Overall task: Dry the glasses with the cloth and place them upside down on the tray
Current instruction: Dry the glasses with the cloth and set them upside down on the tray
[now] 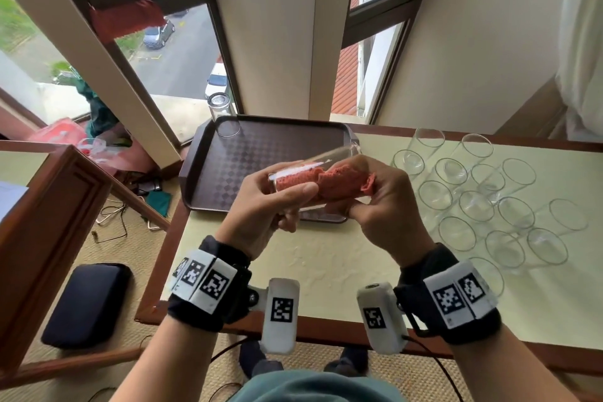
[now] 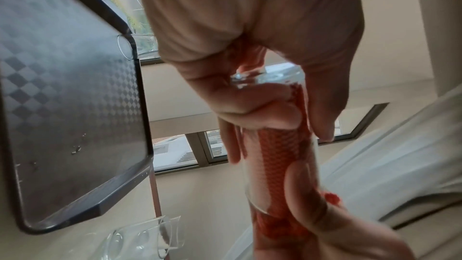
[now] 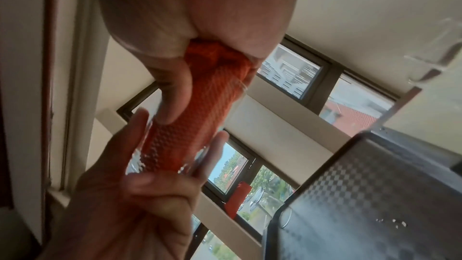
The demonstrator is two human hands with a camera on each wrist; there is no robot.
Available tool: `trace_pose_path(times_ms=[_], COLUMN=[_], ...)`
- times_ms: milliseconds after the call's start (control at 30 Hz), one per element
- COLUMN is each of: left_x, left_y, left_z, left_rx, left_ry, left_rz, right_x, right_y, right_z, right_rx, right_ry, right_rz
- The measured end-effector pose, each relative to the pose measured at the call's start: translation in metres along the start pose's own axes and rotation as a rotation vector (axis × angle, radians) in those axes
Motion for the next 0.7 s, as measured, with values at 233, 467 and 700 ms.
trace_pose_path(times_ms=[233, 467, 700], left_x=[-0.015, -0.004, -0.016], left_y=[0.021, 0.005, 0.017], left_z=[0.012, 0.011, 0.017], left_rx=[0.404, 0.272, 0.495], left_ry=[0.082, 0.066, 0.179], left_rz=[0.308, 0.029, 0.26], right_x=[0.0, 0.0, 0.0], right_y=[0.017, 0.012, 0.022], right_z=[-0.005, -0.009, -0.008], right_rx=[0.237, 0.115, 0.239], right_ry=[-0.006, -0.007, -0.058], right_rz=[0.192, 0.115, 0.224])
Point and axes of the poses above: each hand's wrist, its own x-axis towards the middle knuckle, its own z-axis out of the palm, y = z × x, the point moved 8 cm from there along x, towards the middle knuckle, and after that the axes turned 13 degrees about -z, right-handed, at the moved point
